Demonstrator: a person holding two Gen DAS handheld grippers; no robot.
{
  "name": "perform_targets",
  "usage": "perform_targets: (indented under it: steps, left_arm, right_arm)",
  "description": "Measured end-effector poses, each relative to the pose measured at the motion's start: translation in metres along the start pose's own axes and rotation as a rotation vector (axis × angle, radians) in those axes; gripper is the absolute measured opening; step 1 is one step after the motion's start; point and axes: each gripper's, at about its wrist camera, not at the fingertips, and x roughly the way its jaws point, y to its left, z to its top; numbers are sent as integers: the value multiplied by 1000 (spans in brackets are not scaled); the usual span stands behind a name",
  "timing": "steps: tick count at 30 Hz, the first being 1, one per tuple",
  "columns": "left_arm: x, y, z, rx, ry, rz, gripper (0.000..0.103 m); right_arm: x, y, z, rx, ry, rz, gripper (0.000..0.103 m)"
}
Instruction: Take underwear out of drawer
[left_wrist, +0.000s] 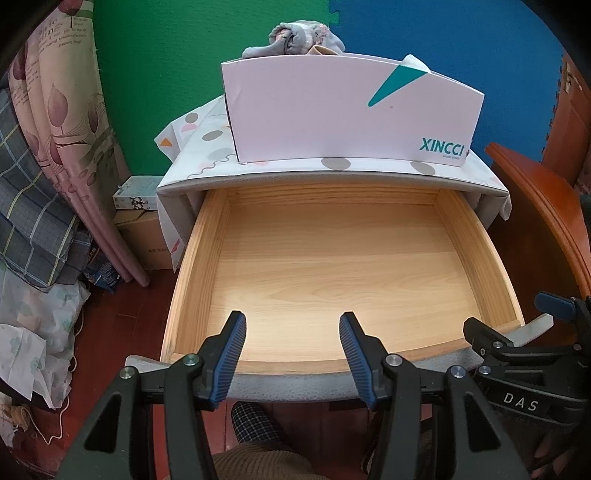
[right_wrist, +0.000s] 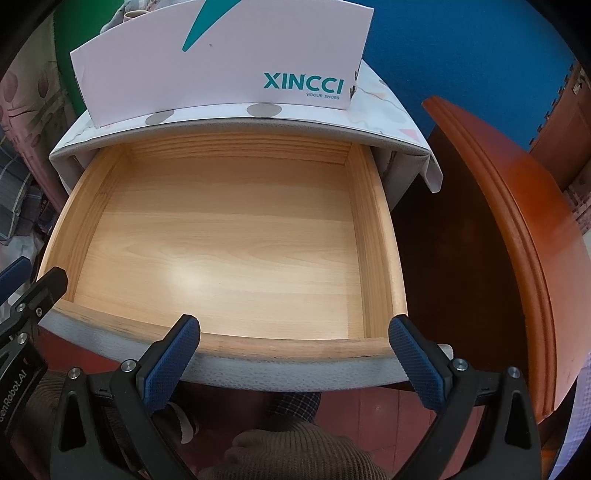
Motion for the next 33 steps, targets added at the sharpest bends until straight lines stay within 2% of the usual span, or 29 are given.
perform_targets:
  steps: [33]
  left_arm:
    - [-4, -2, -1, 20, -16, 15, 54]
  right_arm:
    - [-1, -1, -1, -7, 1, -10, 101]
